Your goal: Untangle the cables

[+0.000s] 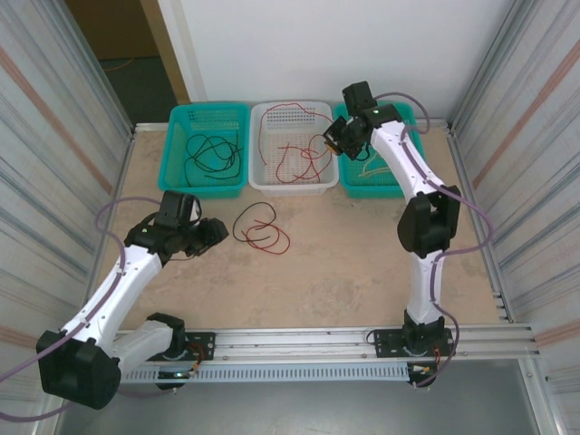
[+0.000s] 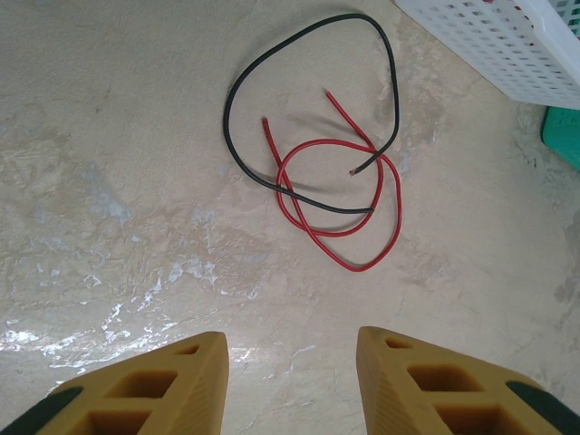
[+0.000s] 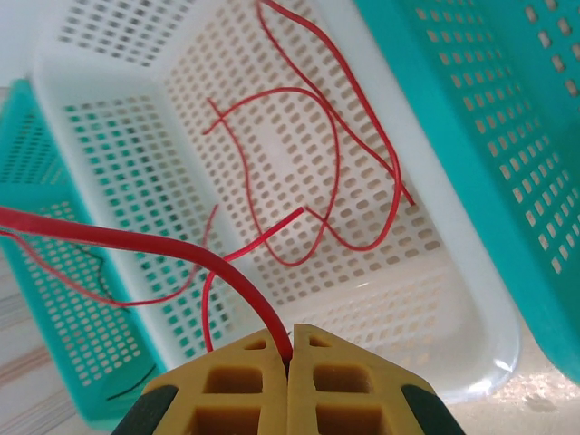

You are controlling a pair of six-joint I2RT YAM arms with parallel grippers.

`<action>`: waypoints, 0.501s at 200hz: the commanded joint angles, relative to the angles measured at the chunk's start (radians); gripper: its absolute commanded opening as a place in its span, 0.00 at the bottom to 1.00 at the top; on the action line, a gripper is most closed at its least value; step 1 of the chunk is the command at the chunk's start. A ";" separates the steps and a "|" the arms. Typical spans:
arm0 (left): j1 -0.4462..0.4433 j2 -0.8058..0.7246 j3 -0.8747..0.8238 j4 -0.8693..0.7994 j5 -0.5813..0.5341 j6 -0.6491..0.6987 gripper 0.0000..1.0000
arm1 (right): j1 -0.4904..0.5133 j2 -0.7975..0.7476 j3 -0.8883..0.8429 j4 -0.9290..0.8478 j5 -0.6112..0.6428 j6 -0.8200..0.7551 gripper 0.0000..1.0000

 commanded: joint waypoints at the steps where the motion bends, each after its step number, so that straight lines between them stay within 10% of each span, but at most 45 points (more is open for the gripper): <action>1: 0.008 0.012 0.023 -0.023 0.000 0.022 0.42 | -0.007 0.082 0.085 -0.054 -0.021 0.021 0.00; 100: 0.009 0.082 0.063 -0.019 -0.023 0.048 0.54 | -0.015 0.161 0.263 -0.162 -0.042 -0.010 0.43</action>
